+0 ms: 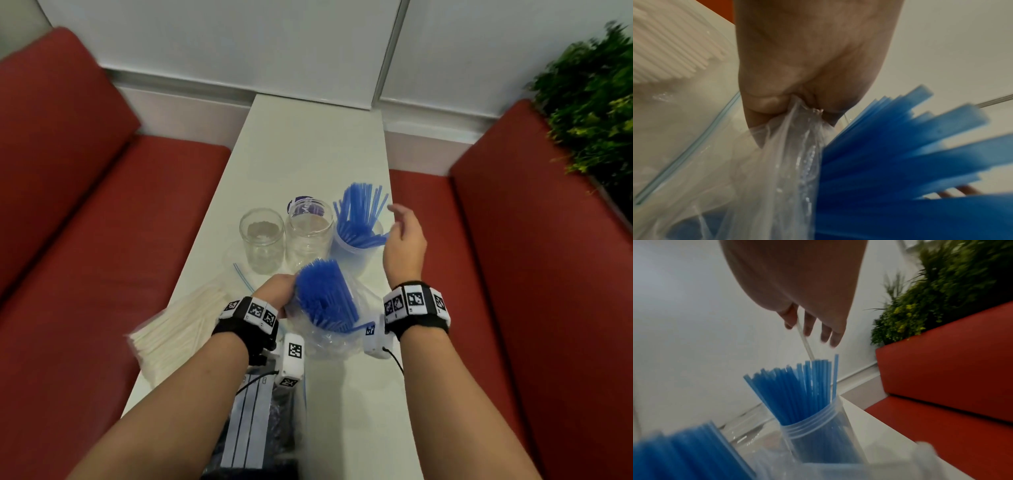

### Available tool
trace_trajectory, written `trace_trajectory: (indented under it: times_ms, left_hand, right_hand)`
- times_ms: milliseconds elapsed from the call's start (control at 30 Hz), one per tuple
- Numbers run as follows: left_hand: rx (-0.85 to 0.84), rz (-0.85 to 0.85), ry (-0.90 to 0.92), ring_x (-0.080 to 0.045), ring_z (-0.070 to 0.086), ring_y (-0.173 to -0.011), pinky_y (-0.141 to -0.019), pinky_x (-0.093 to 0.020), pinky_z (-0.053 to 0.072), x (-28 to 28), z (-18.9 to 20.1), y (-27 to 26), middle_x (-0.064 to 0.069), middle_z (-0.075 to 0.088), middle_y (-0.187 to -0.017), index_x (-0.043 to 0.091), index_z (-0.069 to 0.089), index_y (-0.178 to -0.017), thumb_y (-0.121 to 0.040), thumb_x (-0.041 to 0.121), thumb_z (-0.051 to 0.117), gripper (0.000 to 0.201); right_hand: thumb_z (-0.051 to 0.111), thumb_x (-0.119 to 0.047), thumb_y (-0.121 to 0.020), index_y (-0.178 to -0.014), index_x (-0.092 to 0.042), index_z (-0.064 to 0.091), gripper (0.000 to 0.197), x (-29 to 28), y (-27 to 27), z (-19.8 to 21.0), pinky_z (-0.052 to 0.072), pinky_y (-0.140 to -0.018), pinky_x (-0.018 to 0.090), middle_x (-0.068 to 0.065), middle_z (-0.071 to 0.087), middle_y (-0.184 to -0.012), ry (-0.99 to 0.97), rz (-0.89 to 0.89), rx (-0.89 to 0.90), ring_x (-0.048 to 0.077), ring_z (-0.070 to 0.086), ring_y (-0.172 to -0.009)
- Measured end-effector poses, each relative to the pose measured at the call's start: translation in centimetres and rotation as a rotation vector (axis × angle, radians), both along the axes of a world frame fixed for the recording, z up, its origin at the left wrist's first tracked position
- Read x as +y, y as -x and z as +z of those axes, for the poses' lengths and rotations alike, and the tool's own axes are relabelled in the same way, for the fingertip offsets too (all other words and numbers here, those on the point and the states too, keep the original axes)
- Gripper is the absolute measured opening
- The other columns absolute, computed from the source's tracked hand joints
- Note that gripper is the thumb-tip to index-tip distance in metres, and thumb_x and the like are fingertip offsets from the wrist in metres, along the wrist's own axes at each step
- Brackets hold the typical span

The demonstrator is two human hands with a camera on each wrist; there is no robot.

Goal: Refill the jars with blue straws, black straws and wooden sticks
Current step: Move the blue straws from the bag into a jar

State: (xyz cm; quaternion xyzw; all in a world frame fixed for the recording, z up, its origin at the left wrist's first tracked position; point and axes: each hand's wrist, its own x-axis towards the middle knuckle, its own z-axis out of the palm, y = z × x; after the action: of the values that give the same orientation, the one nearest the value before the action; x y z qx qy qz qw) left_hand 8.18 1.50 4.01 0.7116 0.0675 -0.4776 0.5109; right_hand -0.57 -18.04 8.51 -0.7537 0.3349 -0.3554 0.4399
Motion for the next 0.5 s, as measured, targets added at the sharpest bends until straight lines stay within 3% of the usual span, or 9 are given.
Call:
trace_trajectory:
  times_ms: [67, 133, 200, 300, 367, 433, 500]
  left_hand:
    - [0.002, 0.021, -0.006, -0.035, 0.065, -0.096, -0.081, -0.039, 0.052, 0.0, -0.2, -0.1, -0.030, 0.068, -0.121, -0.009, 0.064, -0.122, -0.103, 0.014, 0.054, 0.031]
    - [0.019, 0.045, 0.012, -0.034, 0.066, -0.095, -0.077, -0.038, 0.054, -0.2, -0.1, -0.1, -0.027, 0.070, -0.120, -0.007, 0.065, -0.122, -0.104, 0.016, 0.054, 0.032]
    - [0.046, 0.075, 0.038, -0.035, 0.068, -0.096, -0.079, -0.040, 0.056, -0.5, -0.1, 0.0, -0.026, 0.070, -0.119, -0.007, 0.065, -0.122, -0.104, 0.016, 0.053, 0.032]
    - [0.070, 0.131, 0.071, -0.037, 0.070, -0.101, -0.090, -0.048, 0.058, -0.7, 0.0, 0.3, -0.025, 0.071, -0.116, -0.005, 0.064, -0.122, -0.104, 0.019, 0.052, 0.033]
    - [0.053, 0.132, 0.059, -0.039, 0.069, -0.105, -0.091, -0.047, 0.058, -0.8, 0.0, 0.2, -0.025, 0.071, -0.116, -0.005, 0.064, -0.123, -0.105, 0.020, 0.052, 0.034]
    - [0.058, 0.123, 0.059, -0.040, 0.067, -0.111, -0.095, -0.047, 0.056, -0.4, -0.3, 0.4, -0.026, 0.069, -0.120, -0.007, 0.063, -0.125, -0.105, 0.017, 0.050, 0.034]
    - [0.069, 0.111, 0.065, -0.039, 0.066, -0.111, -0.095, -0.047, 0.054, 0.1, -0.4, 0.5, -0.026, 0.068, -0.123, -0.008, 0.062, -0.127, -0.105, 0.012, 0.048, 0.033]
  right_hand:
    - [0.036, 0.010, -0.087, -0.102, -0.018, 0.067, 0.044, 0.2, 1.7, -0.5, 0.054, -0.082, 0.032, 0.003, 0.071, -0.103, -0.198, 0.038, -0.043, 0.012, 0.067, -0.087]
    - [0.034, 0.020, -0.082, -0.096, -0.012, 0.064, 0.046, 0.5, 3.0, -1.4, 0.054, -0.071, 0.029, 0.013, 0.068, -0.093, -0.427, 0.234, -0.033, 0.019, 0.067, -0.075]
    - [0.038, 0.021, -0.085, -0.102, -0.013, 0.061, 0.044, 1.3, 4.0, -2.2, 0.055, -0.076, 0.031, 0.015, 0.066, -0.099, -0.602, 0.456, 0.084, 0.023, 0.068, -0.082]
    - [0.043, 0.021, -0.087, -0.116, -0.022, 0.054, 0.053, 2.0, 4.9, -3.4, 0.052, -0.082, 0.023, 0.014, 0.060, -0.120, -0.531, 0.675, 0.355, 0.022, 0.063, -0.108]
    - [0.043, 0.022, -0.085, -0.131, -0.026, 0.048, 0.067, 2.0, 5.3, -3.5, 0.050, -0.083, 0.016, 0.009, 0.056, -0.131, -0.461, 0.750, 0.432, 0.018, 0.056, -0.125]
    - [0.039, 0.026, -0.086, -0.147, -0.027, 0.039, 0.081, 2.1, 5.9, -3.3, 0.048, -0.088, 0.012, 0.004, 0.052, -0.141, -0.528, 0.761, 0.417, 0.013, 0.048, -0.134]
    - [0.036, 0.030, -0.085, -0.155, -0.024, 0.031, 0.089, 1.9, 6.5, -3.3, 0.049, -0.092, 0.012, 0.007, 0.049, -0.147, -0.611, 0.724, 0.390, 0.017, 0.045, -0.140]
